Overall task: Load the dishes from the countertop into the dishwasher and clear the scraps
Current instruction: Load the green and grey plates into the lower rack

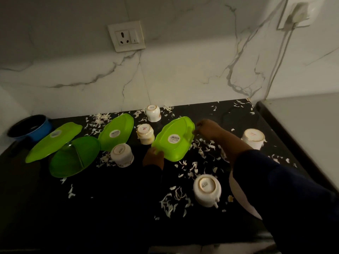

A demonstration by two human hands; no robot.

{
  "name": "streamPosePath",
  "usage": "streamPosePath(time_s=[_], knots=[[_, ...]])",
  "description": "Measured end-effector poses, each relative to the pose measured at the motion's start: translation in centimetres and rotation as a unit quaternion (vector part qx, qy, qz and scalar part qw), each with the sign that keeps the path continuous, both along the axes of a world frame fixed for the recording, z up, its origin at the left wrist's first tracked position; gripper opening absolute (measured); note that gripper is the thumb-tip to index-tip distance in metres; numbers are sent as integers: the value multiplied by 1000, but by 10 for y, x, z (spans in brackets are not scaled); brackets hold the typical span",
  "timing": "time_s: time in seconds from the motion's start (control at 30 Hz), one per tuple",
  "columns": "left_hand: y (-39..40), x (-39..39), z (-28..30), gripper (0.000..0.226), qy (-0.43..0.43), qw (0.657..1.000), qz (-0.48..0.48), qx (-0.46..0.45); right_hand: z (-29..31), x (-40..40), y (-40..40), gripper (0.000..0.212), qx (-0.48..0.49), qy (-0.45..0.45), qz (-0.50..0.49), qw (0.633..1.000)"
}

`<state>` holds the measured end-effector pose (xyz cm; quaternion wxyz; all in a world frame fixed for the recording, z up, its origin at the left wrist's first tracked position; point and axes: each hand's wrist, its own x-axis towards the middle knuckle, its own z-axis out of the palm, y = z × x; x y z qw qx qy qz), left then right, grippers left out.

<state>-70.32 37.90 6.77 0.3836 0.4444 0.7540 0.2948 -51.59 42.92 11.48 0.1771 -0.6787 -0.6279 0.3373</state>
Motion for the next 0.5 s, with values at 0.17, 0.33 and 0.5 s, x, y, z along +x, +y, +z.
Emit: streamPosePath(time_s=[0.17,0.33,0.5], knots=[[25,4,-14,42,7,999,34,-25,-22,-4,60,44,-27,-45,-3,999],[39,9,-22,42,34,996,81,-29,-44,-15,100,65,-49,-37,-10,998],[45,10,-22,38,27,994,97,-41,-56,-16,131,62,-31,-87,-10,996]])
